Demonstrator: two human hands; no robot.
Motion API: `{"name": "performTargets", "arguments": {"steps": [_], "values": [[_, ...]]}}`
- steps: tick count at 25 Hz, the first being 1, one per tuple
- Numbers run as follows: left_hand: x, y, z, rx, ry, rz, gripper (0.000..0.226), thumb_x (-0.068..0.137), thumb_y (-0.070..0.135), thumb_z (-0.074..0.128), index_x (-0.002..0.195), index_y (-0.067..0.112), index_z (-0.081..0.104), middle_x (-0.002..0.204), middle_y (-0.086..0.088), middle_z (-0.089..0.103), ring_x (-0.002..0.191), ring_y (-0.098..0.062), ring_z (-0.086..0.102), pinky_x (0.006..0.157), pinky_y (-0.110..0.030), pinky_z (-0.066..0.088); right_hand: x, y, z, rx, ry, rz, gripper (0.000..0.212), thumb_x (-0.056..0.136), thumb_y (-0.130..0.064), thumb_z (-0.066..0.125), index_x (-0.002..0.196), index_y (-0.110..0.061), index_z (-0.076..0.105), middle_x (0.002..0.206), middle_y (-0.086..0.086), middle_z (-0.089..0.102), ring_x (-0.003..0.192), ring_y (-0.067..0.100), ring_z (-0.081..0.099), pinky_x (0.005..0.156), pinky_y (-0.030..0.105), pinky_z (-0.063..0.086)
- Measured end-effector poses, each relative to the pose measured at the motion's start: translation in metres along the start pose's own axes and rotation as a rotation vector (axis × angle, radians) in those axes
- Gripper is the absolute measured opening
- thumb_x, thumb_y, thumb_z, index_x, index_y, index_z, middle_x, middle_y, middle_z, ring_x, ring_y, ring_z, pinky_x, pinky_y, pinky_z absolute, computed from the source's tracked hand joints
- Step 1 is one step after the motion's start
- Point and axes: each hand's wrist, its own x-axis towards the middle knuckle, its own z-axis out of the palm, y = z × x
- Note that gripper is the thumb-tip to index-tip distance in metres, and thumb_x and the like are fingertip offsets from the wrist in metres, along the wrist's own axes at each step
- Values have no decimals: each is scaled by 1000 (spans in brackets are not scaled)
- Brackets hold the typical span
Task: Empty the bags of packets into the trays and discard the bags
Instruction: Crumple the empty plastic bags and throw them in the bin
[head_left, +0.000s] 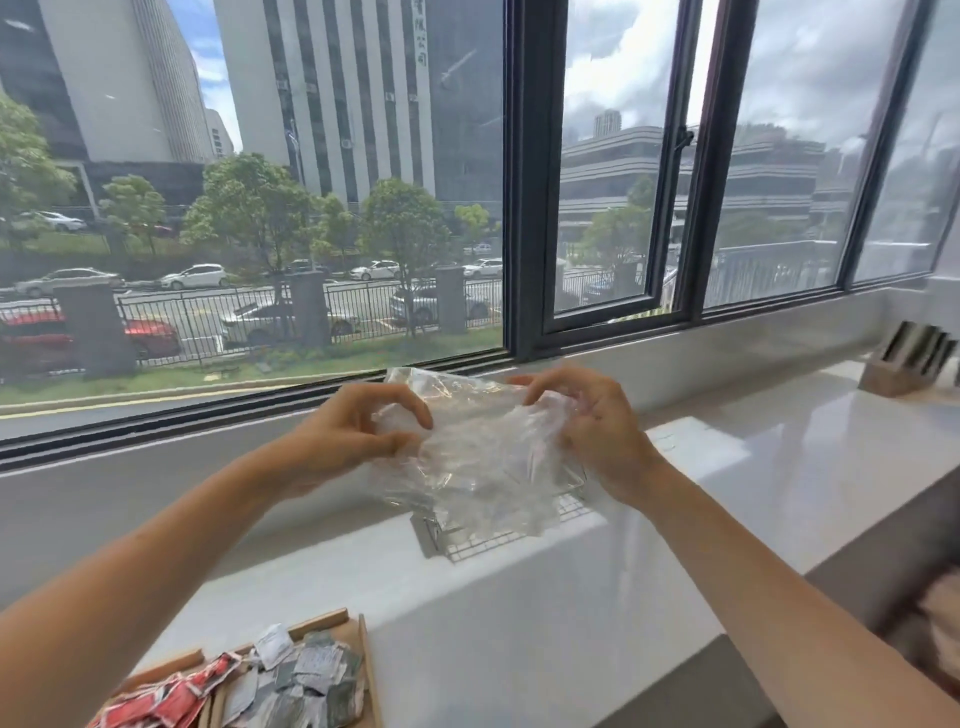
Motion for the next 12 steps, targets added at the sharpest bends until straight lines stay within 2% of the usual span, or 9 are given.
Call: {"name": "performTargets", "arguments": {"steps": [2,3,5,6,7,8,9,11,12], "values": [[21,-9,34,54,-25,-40,21,85,7,71,91,27,74,80,14,71,45,7,42,49,-4,37,-28,12,-35,429,-24,220,35,79,1,48,97,-18,71,75,0,62,59,11,59,53,23,49],[30,-12,53,89,-56,-55,26,86,0,68,95,24,73,83,15,72,45,6,47,49,-5,39,-43,18,-52,568,-19,294,35,84,-11,50,111,-23,68,75,1,55,58,13,55,55,25,49],[49,-20,92,150,-130,-59,28,86,1,70,103,23,72,99,15,73,57,3,60,58,-8,47,-72,36,-82,597,-9,384,38,93,-43,55,131,-41,56,96,2,59,71,18,62,62,32,53],[60,-24,116,176,-170,-61,30,85,4,72,104,27,72,106,14,71,63,-2,64,63,-13,51,-88,46,-99,520,6,423,47,89,-59,57,135,-51,49,116,0,60,87,23,67,68,36,56],[70,-28,139,198,-201,-69,31,84,7,74,105,30,71,110,9,70,68,-14,67,68,-22,55,-104,55,-111,424,22,457,56,82,-65,60,135,-59,42,137,-4,51,108,27,63,74,40,58],[78,-33,160,212,-234,-85,32,84,9,75,107,31,71,113,3,70,72,-26,67,72,-31,57,-120,63,-122,327,48,478,65,78,-62,66,134,-65,36,149,-12,37,126,25,52,77,42,57],[86,-38,180,202,-283,-107,34,83,10,76,109,31,70,116,-3,68,73,-27,68,72,-29,55,-137,71,-132,242,90,492,75,75,-53,75,134,-69,31,150,-22,26,135,19,37,77,40,56],[97,-49,218,150,-409,-162,41,80,9,79,114,29,67,123,-8,66,79,-17,73,75,-30,59,-169,89,-154,99,176,505,92,75,-30,85,134,-70,27,141,-35,19,132,7,18,76,29,50],[101,-57,236,136,-470,-194,45,78,10,81,117,29,66,123,-10,66,86,-19,74,79,-37,60,-185,98,-164,44,203,511,96,76,-19,85,135,-68,27,141,-35,18,131,5,16,83,27,46]]}}
